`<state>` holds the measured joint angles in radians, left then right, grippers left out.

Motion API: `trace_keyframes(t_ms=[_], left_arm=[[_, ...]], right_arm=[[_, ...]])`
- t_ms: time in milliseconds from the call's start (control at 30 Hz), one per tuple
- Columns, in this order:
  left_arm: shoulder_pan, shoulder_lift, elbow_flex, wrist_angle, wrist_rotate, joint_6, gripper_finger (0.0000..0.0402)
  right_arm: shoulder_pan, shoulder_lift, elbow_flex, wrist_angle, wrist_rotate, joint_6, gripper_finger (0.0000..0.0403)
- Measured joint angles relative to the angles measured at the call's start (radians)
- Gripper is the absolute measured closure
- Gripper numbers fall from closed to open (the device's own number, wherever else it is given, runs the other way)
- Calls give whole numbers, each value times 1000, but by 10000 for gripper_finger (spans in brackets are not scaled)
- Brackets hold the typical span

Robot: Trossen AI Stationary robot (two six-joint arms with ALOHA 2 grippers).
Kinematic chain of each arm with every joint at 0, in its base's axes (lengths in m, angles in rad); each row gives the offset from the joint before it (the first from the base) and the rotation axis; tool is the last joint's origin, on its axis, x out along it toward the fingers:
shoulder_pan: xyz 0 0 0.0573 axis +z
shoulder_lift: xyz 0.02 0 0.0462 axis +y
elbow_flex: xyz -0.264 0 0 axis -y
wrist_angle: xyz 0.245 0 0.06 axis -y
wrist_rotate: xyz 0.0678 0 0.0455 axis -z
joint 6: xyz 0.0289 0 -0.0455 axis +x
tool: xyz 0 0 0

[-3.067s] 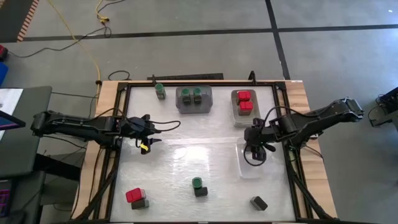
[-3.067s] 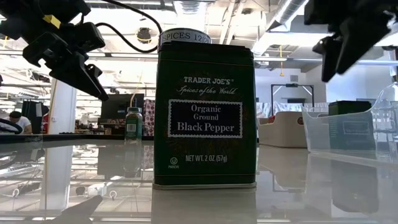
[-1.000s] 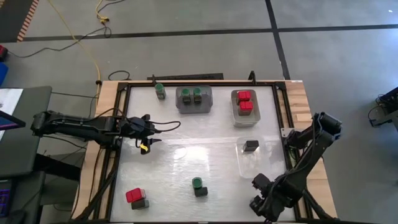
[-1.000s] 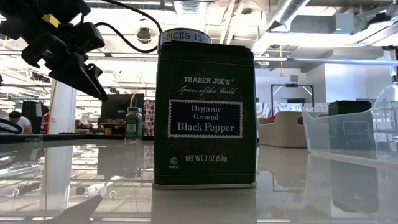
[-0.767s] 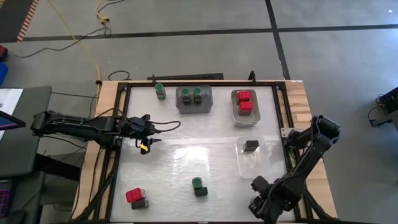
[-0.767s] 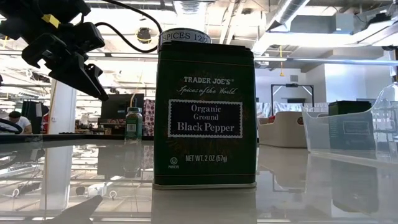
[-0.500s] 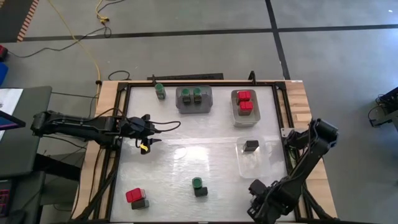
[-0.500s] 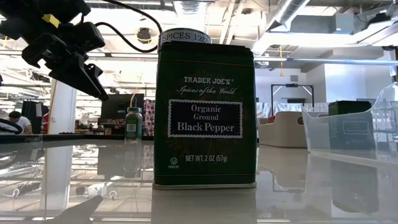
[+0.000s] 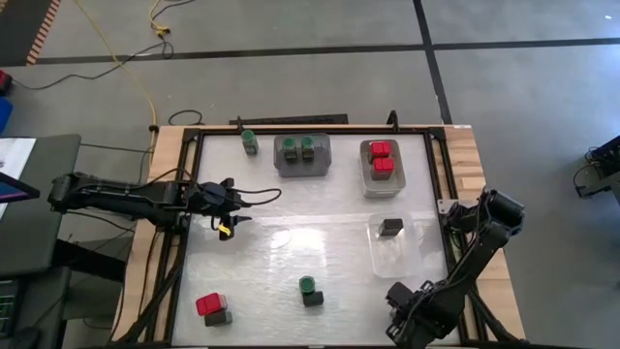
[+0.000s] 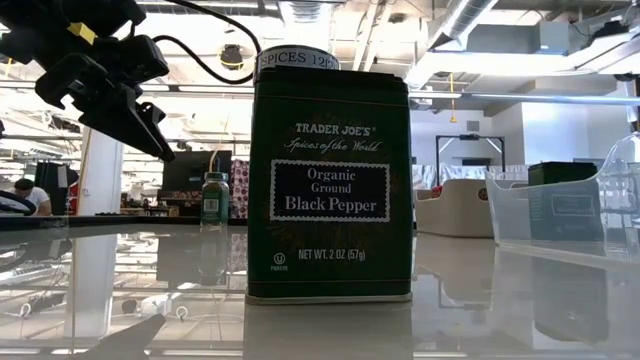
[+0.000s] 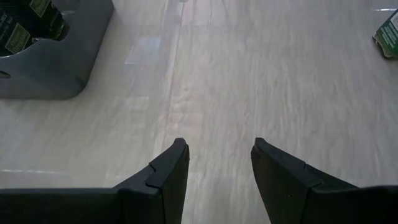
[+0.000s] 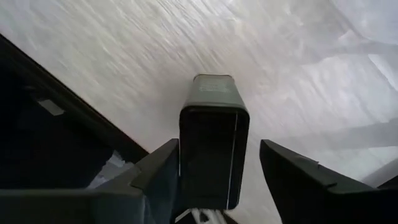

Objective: Sort spices by type
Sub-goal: Put the bottom right black seasoning can into the white transparent bin

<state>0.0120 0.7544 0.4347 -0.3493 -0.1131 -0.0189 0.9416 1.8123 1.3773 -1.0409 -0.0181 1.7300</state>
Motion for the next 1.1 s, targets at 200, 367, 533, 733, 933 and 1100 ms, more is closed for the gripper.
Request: trace_keyframes(t_ms=[200, 367, 533, 733, 933, 1100], left_arm=[[0, 0, 0, 0, 0, 0, 235], [0, 0, 0, 0, 0, 0, 235], [0, 0, 0, 0, 0, 0, 235], [0, 0, 0, 0, 0, 0, 235], [0, 0, 0, 0, 0, 0, 235], [0, 0, 0, 0, 0, 0, 235]], right_arm=[[-6, 8, 0, -1, 0, -13, 215], [-6, 3, 0, -19, -1, -22, 253], [-7, 2, -1, -26, -14, -211, 253], [-33, 2, 5, -55, -71, -330, 253], [-59, 2, 119, -234, -67, -552, 253], [-87, 1, 245, -486, -7, -713, 253]])
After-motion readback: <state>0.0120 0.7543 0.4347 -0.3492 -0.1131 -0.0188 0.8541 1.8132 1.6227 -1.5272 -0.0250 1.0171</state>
